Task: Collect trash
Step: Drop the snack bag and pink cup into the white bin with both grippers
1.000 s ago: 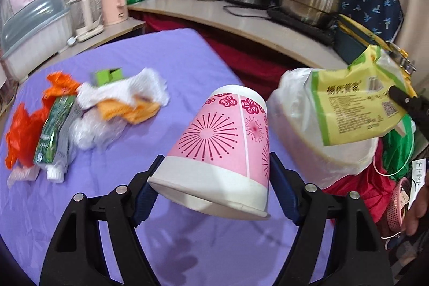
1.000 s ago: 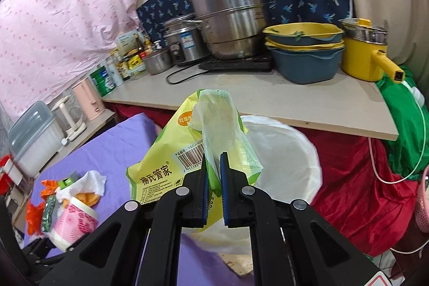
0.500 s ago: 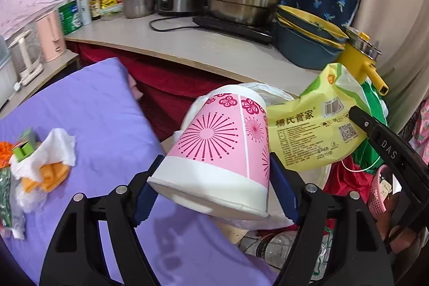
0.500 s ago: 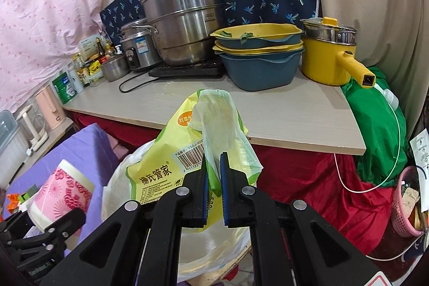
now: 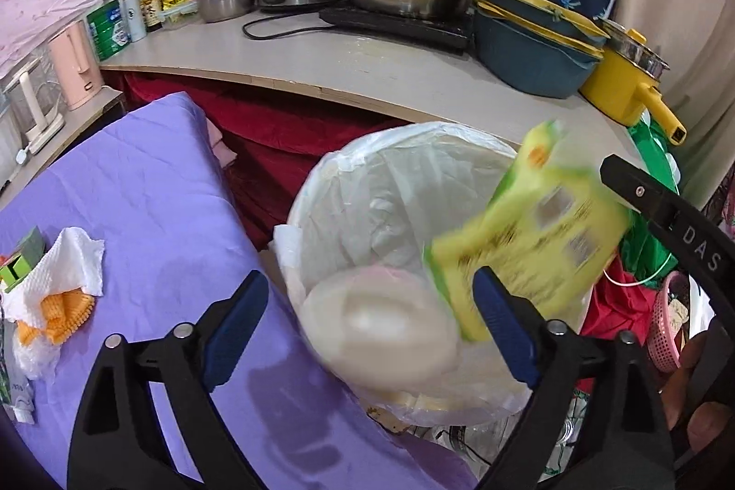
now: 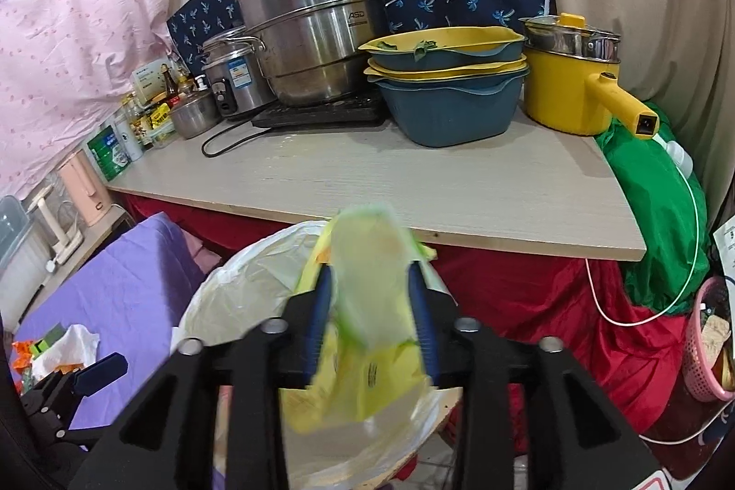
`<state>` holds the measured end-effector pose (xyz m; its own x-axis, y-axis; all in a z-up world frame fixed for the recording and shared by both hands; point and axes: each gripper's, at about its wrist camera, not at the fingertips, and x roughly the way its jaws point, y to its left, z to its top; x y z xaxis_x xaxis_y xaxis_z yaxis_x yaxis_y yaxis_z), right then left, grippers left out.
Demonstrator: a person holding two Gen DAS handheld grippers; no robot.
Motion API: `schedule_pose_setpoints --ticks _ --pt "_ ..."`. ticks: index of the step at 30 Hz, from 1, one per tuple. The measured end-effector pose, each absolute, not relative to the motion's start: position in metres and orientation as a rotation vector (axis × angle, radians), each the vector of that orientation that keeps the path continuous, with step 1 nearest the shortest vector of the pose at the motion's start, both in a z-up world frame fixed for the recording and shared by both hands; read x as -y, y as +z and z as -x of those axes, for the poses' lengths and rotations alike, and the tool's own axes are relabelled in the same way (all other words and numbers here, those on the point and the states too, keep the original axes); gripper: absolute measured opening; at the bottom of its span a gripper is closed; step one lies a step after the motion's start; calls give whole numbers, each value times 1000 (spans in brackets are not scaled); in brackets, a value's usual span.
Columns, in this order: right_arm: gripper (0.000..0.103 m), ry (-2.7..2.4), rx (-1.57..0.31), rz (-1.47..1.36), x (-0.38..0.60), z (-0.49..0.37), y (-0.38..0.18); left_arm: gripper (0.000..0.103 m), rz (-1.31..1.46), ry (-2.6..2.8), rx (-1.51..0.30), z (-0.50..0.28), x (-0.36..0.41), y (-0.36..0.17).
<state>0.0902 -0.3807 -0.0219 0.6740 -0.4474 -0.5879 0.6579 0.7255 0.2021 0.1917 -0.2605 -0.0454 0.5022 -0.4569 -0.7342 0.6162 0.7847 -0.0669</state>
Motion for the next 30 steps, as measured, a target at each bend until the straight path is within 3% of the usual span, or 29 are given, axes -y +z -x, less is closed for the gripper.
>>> schedule_pose_setpoints --ticks 10,30 --pt "54 -612 -496 -392 358 -88 -2 88 -186 -596 -778 -195 235 -26" --pt "61 -450 -476 -315 258 -92 32 88 -122 -402 -721 -186 124 6"
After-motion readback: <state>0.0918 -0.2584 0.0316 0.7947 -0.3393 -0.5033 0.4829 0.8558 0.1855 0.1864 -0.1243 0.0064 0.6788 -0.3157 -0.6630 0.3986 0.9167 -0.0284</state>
